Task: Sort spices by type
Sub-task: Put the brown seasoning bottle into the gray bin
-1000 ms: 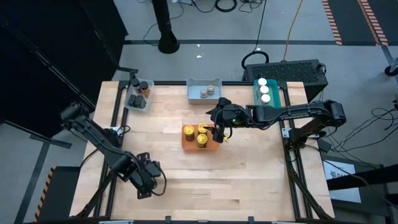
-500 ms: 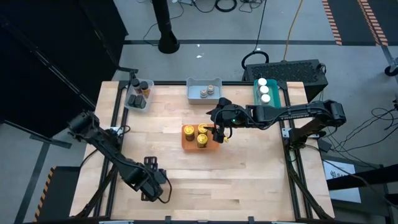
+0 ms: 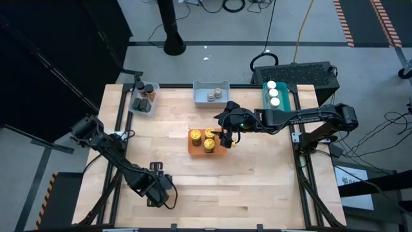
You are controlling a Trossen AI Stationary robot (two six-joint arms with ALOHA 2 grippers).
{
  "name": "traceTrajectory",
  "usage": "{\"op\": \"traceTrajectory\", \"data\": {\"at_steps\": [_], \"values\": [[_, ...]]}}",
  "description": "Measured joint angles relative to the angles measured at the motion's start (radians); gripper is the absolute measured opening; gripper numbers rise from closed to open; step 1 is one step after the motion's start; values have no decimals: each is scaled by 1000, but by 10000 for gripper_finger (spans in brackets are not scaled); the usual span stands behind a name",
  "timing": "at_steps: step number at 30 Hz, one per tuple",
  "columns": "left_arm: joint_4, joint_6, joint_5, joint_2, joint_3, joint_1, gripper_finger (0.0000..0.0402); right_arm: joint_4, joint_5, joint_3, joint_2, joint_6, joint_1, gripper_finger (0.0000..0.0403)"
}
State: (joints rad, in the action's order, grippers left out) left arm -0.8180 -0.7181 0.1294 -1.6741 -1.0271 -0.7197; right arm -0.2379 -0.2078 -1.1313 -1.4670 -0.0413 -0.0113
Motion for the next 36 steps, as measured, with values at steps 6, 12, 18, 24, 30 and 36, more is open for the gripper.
{"op": "traceTrajectory", "data": {"at_steps": [6, 12, 18, 24, 30, 36], "values": [[-1, 12, 12, 1, -2, 0, 184, 0, 0, 0, 0, 0, 0, 286], [-197, 55, 36, 41, -107, 14, 184, -132, -1, -14, 34, -38, 0, 286], [-341, 191, 179, 148, -237, 156, 184, -283, -109, -16, 122, -132, 0, 286], [-272, 567, 220, 239, -310, 438, 184, -410, -187, -15, 154, -188, 0, 286], [-128, 959, 121, 214, -385, 772, 184, -455, -178, 35, 163, -195, 6, 286], [-62, 1167, 46, 145, -455, 1044, 184, -485, -179, 42, 179, -204, 7, 286]]}}
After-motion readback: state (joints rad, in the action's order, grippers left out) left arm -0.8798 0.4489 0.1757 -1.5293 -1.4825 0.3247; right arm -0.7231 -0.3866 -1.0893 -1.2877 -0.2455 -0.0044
